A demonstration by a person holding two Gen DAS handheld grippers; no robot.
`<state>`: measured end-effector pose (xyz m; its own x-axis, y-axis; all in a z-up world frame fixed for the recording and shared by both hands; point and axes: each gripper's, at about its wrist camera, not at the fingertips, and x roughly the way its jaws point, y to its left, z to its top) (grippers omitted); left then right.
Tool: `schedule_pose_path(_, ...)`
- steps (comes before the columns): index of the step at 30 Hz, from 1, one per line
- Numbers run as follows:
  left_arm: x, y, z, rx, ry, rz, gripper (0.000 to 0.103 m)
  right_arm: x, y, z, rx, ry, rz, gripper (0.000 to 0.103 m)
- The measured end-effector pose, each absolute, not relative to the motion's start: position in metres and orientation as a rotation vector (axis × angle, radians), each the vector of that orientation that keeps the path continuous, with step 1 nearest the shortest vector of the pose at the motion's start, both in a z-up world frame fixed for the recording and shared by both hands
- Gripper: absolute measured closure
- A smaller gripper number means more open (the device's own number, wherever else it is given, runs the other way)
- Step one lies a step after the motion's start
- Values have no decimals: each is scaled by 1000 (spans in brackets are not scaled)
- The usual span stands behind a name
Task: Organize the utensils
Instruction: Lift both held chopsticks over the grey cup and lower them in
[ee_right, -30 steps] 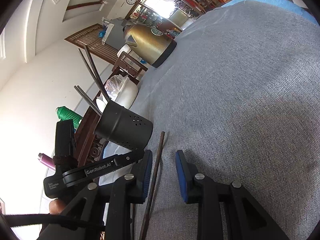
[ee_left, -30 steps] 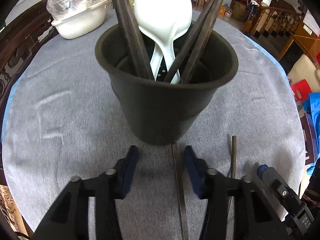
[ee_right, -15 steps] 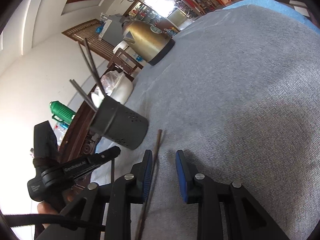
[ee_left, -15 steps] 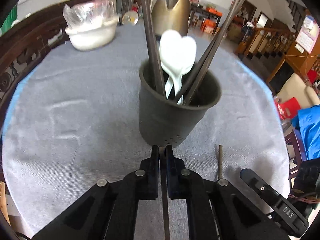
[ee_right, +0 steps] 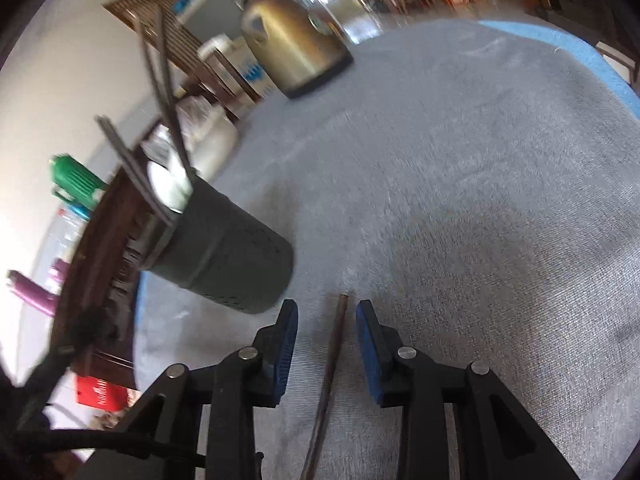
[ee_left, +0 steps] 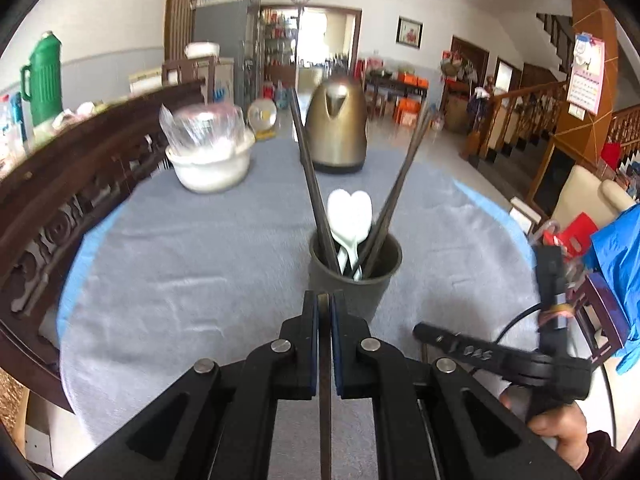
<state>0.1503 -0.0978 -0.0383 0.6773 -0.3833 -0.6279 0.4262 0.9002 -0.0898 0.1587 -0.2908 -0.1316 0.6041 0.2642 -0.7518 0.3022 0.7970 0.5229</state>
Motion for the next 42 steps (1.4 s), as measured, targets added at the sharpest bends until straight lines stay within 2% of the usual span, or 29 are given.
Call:
schedule_pose_path(6, 143, -84, -19, 47, 593, -452, 97, 177, -270, -132, 547, 1005, -118, 70)
schedule_pose_path(8, 141, -80, -14, 38, 572, -454, 97, 182, -264, -131, 504, 1018, -140, 80)
schedule_pose_path(9, 140, -78, -11, 35, 564, -453, 97, 185, -260, -132, 471, 1030, -150, 91)
schedule_pose_path(10, 139, -75, -9, 28, 553, -450, 97, 186, -258, -131, 457, 1029, -150, 95)
schedule_pose_path(20, 137, -60, 9, 6, 494, -422, 97, 160, -261, -89, 436, 856, -83, 97)
schedule_pose_path(24, 149, -57, -4, 11, 567, -435, 97, 155, -275, -80, 505, 834, -56, 97)
schedule_pose_path(29, 189, -50, -51, -70, 809, -463, 96, 141, -289, -75, 587, 788, -39, 97)
schedule_pose_path(31, 205, -53, -73, -89, 911, -493, 91, 134, -291, -73, 612, 770, -28, 97)
schedule_pose_path(35, 226, -69, -106, -106, 1050, -567, 61, 132, -287, -70, 605, 758, -23, 97)
schedule_pose_path(42, 251, -99, -144, -67, 1172, -569, 59, 128, -289, -75, 627, 765, -17, 97)
